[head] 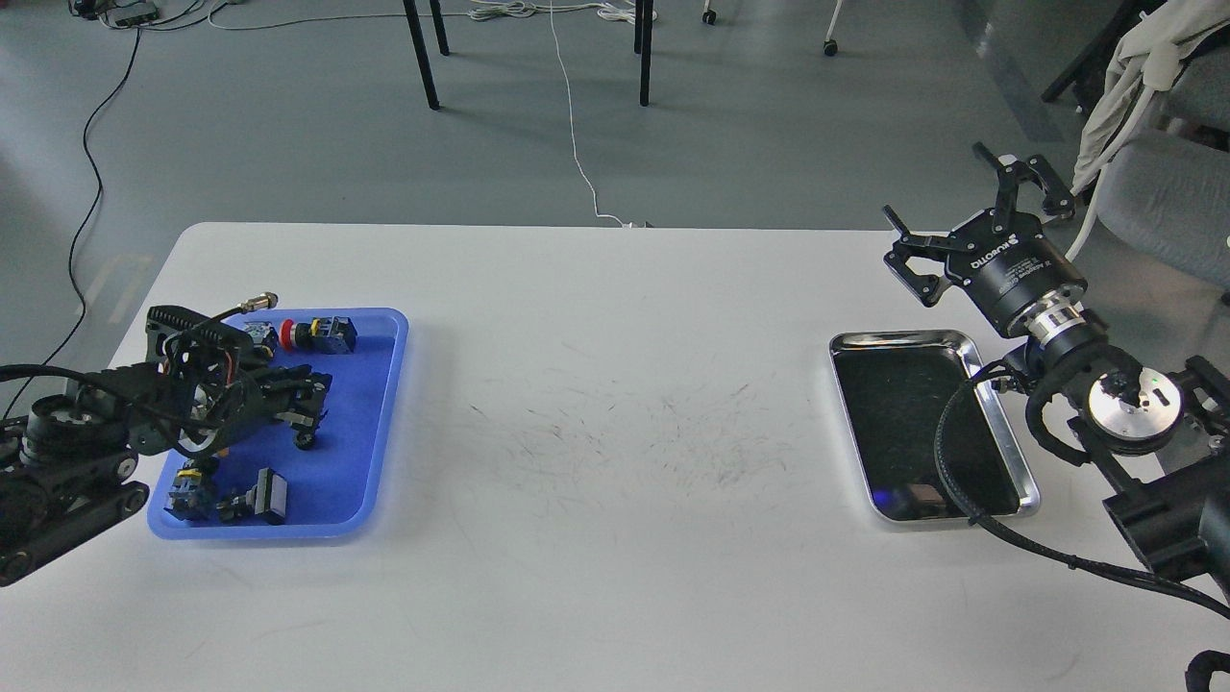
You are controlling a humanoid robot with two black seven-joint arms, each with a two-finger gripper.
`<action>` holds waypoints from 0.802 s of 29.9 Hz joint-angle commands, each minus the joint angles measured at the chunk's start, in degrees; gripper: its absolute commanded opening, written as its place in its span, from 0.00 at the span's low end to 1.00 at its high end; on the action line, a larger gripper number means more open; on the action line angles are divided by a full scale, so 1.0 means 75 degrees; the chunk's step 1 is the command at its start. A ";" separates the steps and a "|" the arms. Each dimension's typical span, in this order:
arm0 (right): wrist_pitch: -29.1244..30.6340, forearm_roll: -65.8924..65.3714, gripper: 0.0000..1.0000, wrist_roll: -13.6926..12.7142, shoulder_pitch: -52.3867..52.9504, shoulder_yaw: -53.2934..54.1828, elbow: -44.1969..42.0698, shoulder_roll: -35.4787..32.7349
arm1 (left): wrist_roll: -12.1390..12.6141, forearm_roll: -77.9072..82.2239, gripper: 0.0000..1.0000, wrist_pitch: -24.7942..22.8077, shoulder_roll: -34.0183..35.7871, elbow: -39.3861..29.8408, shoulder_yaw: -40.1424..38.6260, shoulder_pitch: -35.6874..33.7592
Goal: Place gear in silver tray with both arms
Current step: 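Close the left gripper on the black gear and lift it, then carry the black gear with the left gripper to the table center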
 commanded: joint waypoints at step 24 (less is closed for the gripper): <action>-0.0047 -0.0011 0.99 -0.0012 0.0046 -0.0011 -0.0480 -0.0446 | 0.1880 -0.0358 0.08 -0.0707 -0.5546 -0.0555 0.0385 -0.1428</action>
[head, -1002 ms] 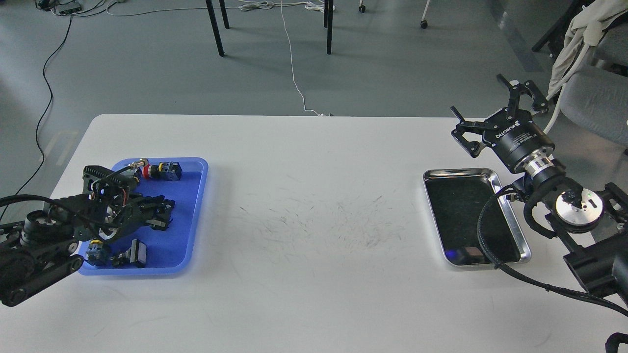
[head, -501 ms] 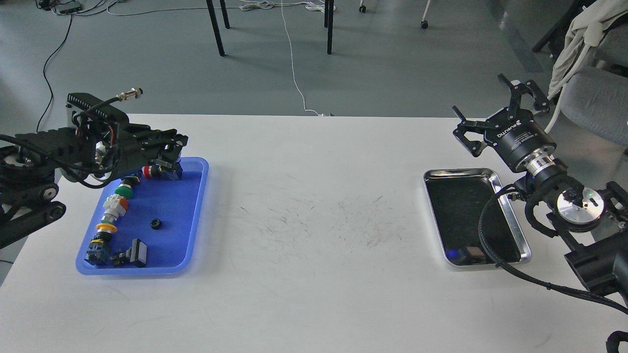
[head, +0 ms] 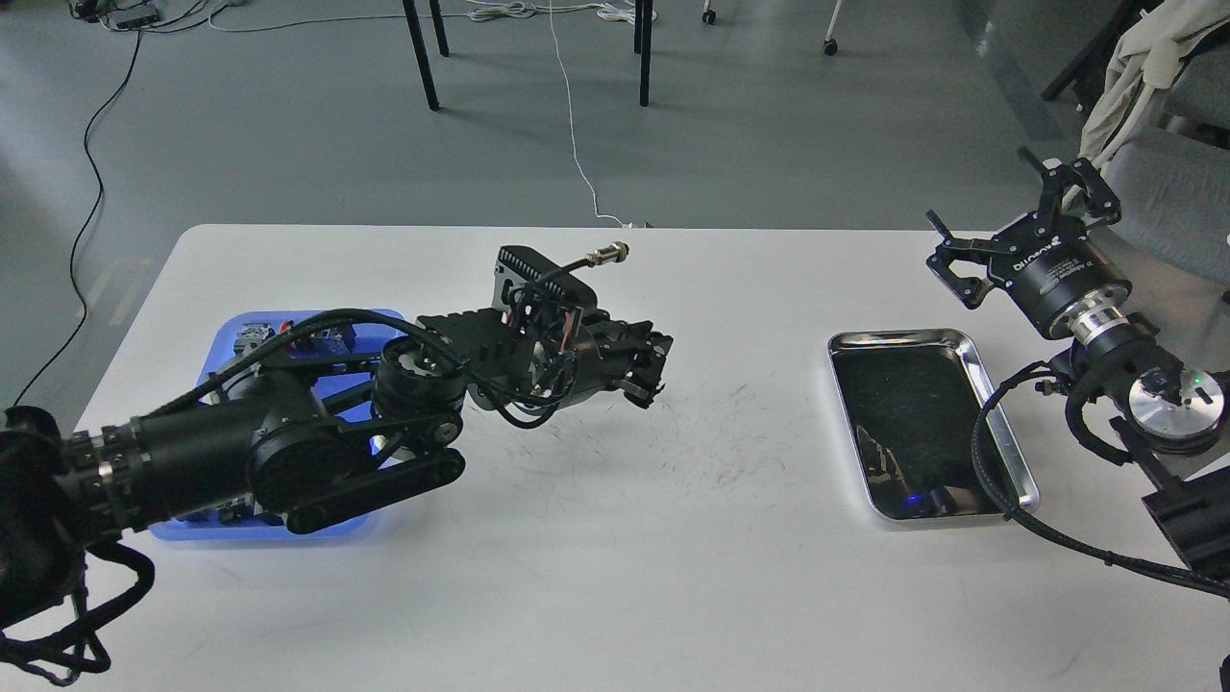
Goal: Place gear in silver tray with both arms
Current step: 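Carry the black gear with the left gripper to the table center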
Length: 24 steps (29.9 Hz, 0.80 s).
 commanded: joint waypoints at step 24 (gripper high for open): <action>-0.0073 0.0000 0.99 0.0001 -0.0012 -0.0018 0.0042 0.0093 | 0.0047 -0.0084 0.09 -0.0007 -0.1569 0.1400 0.0127 0.1086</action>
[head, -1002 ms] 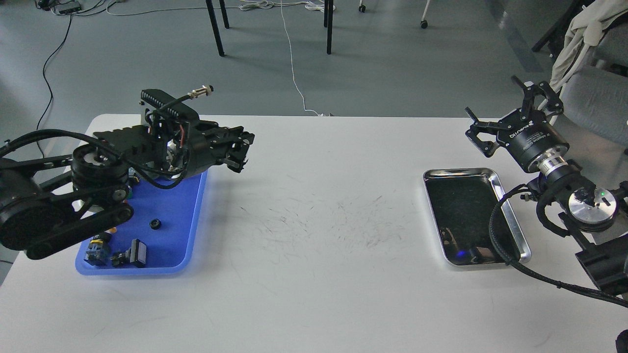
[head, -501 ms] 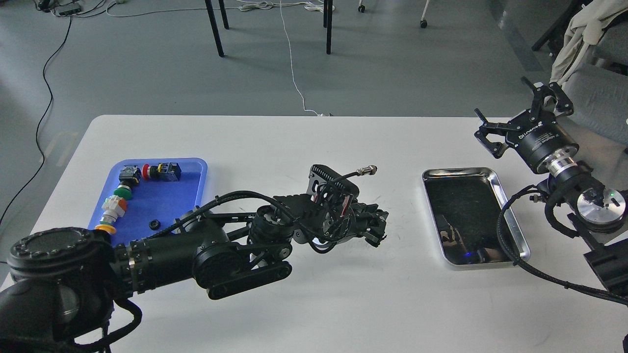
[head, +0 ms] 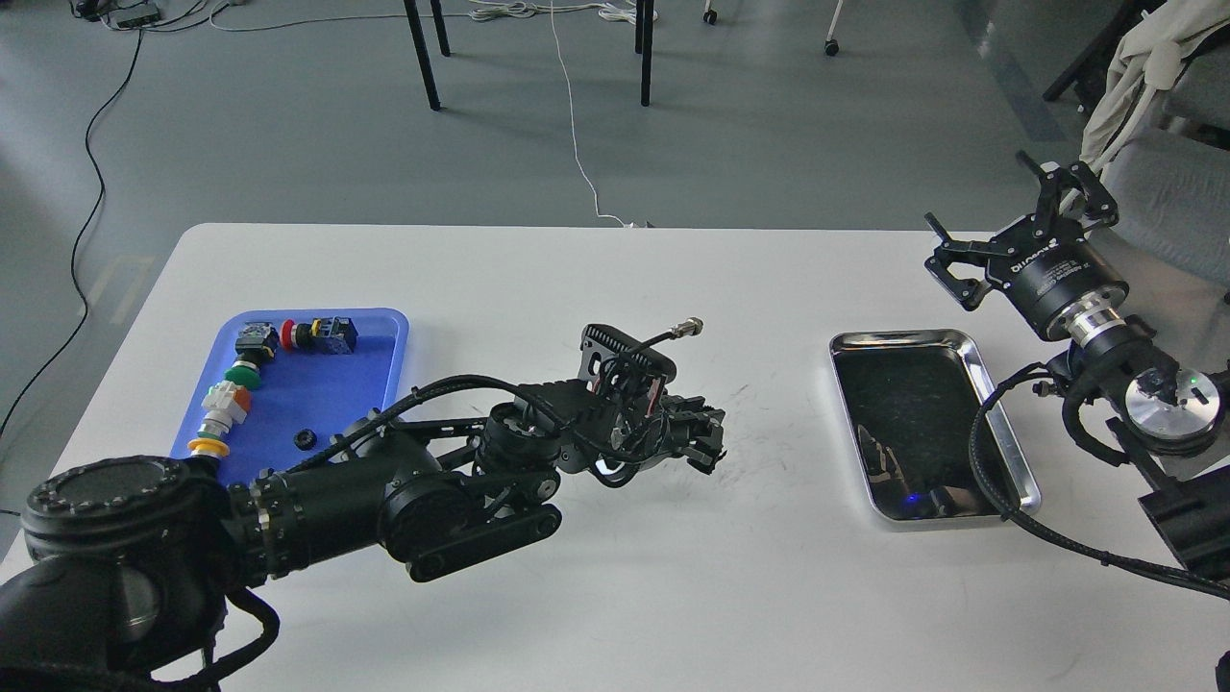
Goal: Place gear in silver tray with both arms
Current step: 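Carry the black gear with the left gripper to the table center, then open the left gripper to set the gear down, withdraw left arm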
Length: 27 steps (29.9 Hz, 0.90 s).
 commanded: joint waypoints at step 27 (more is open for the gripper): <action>0.0013 -0.0023 0.99 -0.0011 0.0209 -0.0388 0.0118 -0.0055 | 0.0010 -0.1419 0.99 0.1078 0.0002 -0.0259 -0.0149 0.0372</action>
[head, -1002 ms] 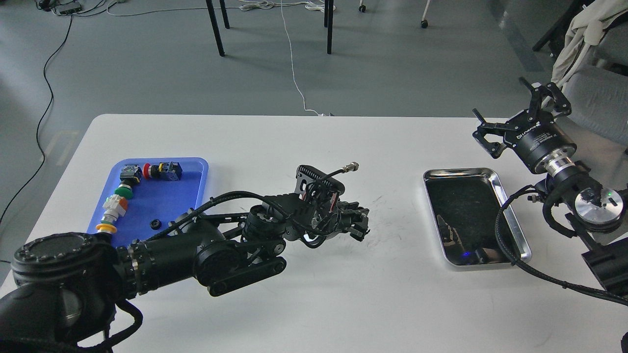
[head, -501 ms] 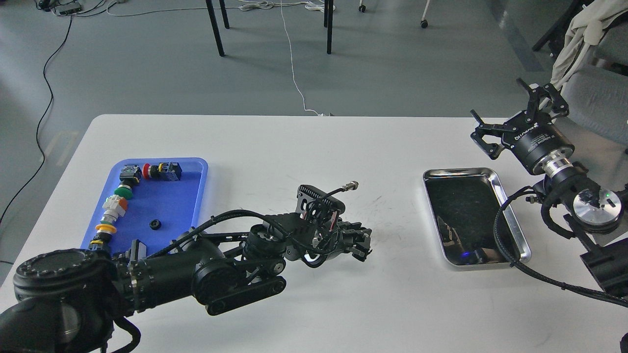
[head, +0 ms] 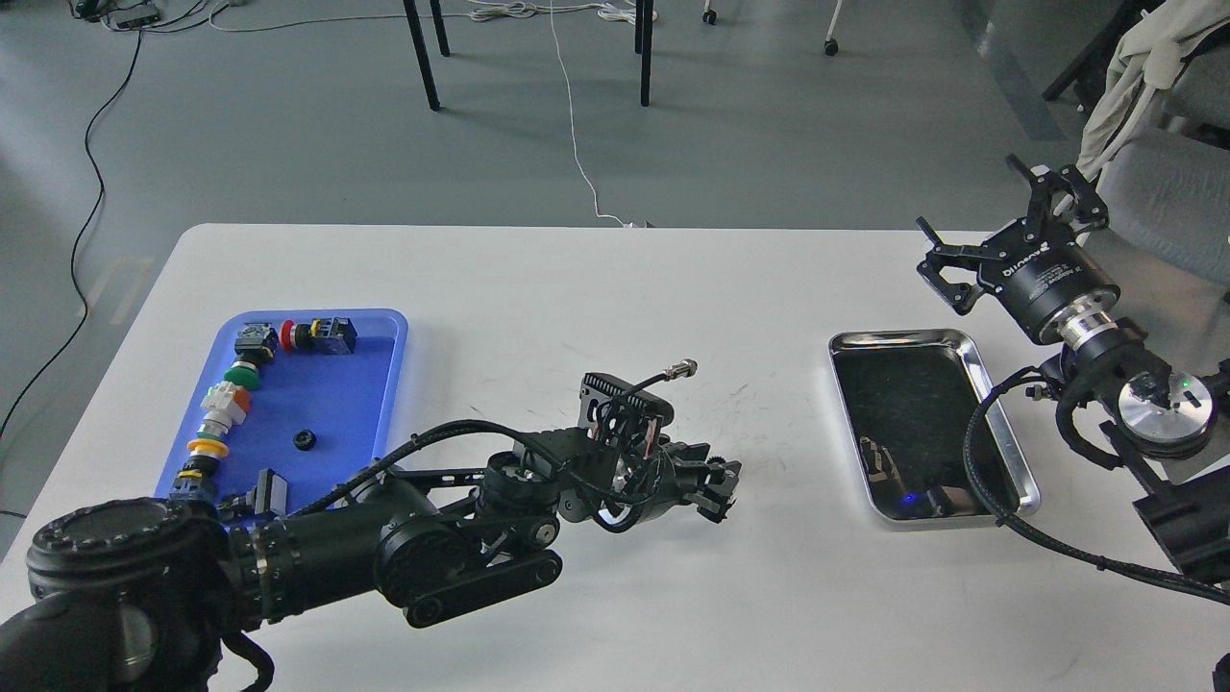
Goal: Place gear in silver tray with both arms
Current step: 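Open the left gripper to set the gear down, withdraw left arm, then reach the right gripper down to the black gear on the table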
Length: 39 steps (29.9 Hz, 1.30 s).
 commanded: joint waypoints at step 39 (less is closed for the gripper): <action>-0.0442 -0.5836 0.99 -0.0750 0.7613 -1.2454 0.1036 0.2217 | -0.1040 -0.8169 0.99 0.1809 0.3610 0.0020 -0.5519 0.0659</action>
